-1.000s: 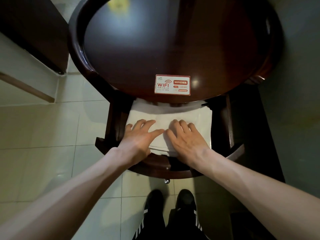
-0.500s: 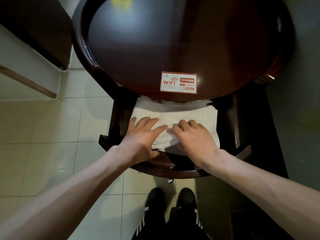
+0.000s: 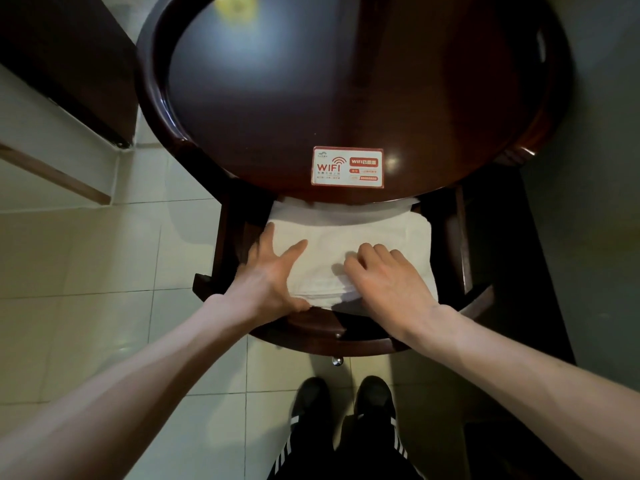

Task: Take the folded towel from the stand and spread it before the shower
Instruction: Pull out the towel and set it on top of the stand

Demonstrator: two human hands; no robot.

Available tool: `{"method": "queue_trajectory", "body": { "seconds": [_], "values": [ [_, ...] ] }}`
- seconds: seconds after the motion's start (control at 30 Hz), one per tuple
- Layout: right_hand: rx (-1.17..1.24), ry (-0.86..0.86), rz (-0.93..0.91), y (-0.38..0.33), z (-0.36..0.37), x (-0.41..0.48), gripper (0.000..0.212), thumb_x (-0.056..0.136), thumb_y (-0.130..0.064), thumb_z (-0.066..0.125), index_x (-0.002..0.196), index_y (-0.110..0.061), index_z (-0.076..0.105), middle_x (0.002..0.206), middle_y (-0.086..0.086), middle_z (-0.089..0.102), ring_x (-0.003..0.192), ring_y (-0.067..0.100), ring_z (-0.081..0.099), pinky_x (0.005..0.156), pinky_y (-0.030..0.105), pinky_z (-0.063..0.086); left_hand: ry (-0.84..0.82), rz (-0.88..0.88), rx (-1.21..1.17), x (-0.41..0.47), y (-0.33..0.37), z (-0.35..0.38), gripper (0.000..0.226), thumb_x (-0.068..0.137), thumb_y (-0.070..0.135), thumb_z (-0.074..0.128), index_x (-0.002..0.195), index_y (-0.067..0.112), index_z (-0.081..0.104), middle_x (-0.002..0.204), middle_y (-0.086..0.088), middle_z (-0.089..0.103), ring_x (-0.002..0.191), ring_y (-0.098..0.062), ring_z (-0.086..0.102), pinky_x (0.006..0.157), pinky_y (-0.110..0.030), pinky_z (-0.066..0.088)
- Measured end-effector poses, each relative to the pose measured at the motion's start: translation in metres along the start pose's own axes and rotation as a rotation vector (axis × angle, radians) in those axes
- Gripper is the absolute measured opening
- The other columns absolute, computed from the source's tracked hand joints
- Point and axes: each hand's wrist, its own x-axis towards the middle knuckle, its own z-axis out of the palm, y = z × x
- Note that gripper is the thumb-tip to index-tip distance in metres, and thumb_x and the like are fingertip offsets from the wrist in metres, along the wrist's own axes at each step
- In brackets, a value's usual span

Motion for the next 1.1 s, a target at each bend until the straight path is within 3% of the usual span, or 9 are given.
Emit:
{"method": "queue_trajectory", "body": {
  "seconds": [0.13, 0.2, 0.27, 0.37, 0.47, 0.6, 0.73, 0.8, 1.1],
  "values": [
    [-0.014, -0.026, 0.037, 0.0, 0.003, -0.001, 0.045, 0.079, -0.006, 0.06, 0.12, -0.009, 0.042, 0.117, 0.011, 0.048, 0.102, 0.03, 0.047, 0.084, 0.036, 0.04, -0.085, -0.096, -0.224, 0.002, 0.004, -0.005, 0.107, 0.06, 0.057, 0.081, 0.148, 0.037, 0.023, 0.156, -0.007, -0.013, 0.144, -0.034, 0.001, 0.116, -0.042, 0.019],
    [-0.039, -0.056, 0.052, -0.001, 0.004, 0.0, 0.052, 0.075, -0.004, 0.064, 0.121, -0.009, 0.041, 0.119, 0.012, 0.046, 0.104, 0.031, 0.047, 0.083, 0.037, 0.039, -0.113, -0.112, -0.319, 0.003, 0.007, -0.006, 0.101, 0.059, 0.057, 0.082, 0.144, 0.035, 0.033, 0.153, -0.01, 0.005, 0.139, -0.031, 0.016, 0.113, -0.035, 0.024],
    [-0.049, -0.097, 0.05, -0.001, 0.003, 0.0, 0.057, 0.07, -0.002, 0.064, 0.122, -0.007, 0.041, 0.12, 0.014, 0.044, 0.105, 0.033, 0.046, 0.081, 0.037, 0.038, -0.029, -0.161, -0.453, 0.006, 0.009, -0.007, 0.076, 0.064, 0.046, 0.084, 0.129, 0.027, 0.049, 0.14, -0.008, 0.031, 0.121, -0.021, 0.039, 0.1, -0.025, 0.034],
    [0.041, -0.124, 0.019, -0.003, -0.004, 0.003, 0.049, 0.075, -0.017, 0.062, 0.12, -0.006, 0.045, 0.12, 0.015, 0.043, 0.105, 0.034, 0.045, 0.083, 0.038, 0.038, 0.137, -0.381, -0.667, 0.015, 0.008, -0.01, 0.049, 0.079, 0.024, 0.076, 0.116, 0.011, 0.046, 0.12, -0.013, 0.055, 0.103, -0.024, 0.057, 0.089, -0.036, 0.049],
    [0.293, -0.126, 0.022, -0.01, -0.012, 0.008, 0.047, 0.083, -0.029, 0.058, 0.123, -0.01, 0.046, 0.123, 0.014, 0.046, 0.108, 0.032, 0.047, 0.089, 0.041, 0.045, 0.12, -0.543, -0.718, 0.021, 0.007, -0.011, 0.062, 0.084, 0.02, 0.071, 0.129, 0.001, 0.034, 0.116, -0.015, 0.055, 0.103, -0.03, 0.058, 0.088, -0.039, 0.05],
    [0.42, -0.145, 0.074, -0.015, -0.015, 0.015, 0.047, 0.084, -0.021, 0.055, 0.129, -0.01, 0.044, 0.125, 0.014, 0.046, 0.11, 0.033, 0.048, 0.089, 0.043, 0.046, 0.074, -0.551, -0.711, 0.021, 0.01, -0.007, 0.026, 0.084, 0.023, 0.072, 0.085, 0.011, 0.049, 0.091, -0.006, 0.057, 0.077, -0.019, 0.056, 0.06, -0.025, 0.045],
    [0.374, -0.147, 0.05, -0.014, -0.015, 0.017, 0.052, 0.081, -0.009, 0.052, 0.132, -0.015, 0.04, 0.122, 0.014, 0.045, 0.107, 0.034, 0.048, 0.085, 0.043, 0.047, 0.049, -0.544, -0.792, 0.018, 0.008, -0.008, 0.027, 0.079, 0.021, 0.078, 0.093, 0.005, 0.061, 0.095, -0.01, 0.066, 0.088, -0.026, 0.064, 0.072, -0.033, 0.052],
    [0.325, -0.139, 0.023, -0.013, -0.016, 0.018, 0.052, 0.081, -0.007, 0.051, 0.131, -0.016, 0.039, 0.117, 0.014, 0.046, 0.102, 0.034, 0.049, 0.081, 0.043, 0.048, 0.042, -0.528, -0.824, 0.014, 0.006, -0.007, 0.022, 0.077, 0.019, 0.079, 0.087, 0.011, 0.06, 0.095, -0.01, 0.067, 0.088, -0.025, 0.065, 0.075, -0.034, 0.054],
    [0.294, -0.06, -0.02, -0.025, -0.03, 0.023, 0.037, 0.081, -0.015, 0.057, 0.117, -0.013, 0.048, 0.103, 0.01, 0.049, 0.087, 0.032, 0.055, 0.066, 0.038, 0.049, 0.13, -0.422, -0.818, -0.002, 0.014, -0.018, 0.028, 0.076, 0.019, 0.077, 0.077, 0.024, 0.049, 0.081, 0.003, 0.063, 0.078, -0.015, 0.065, 0.065, -0.03, 0.056]
  ]
}}
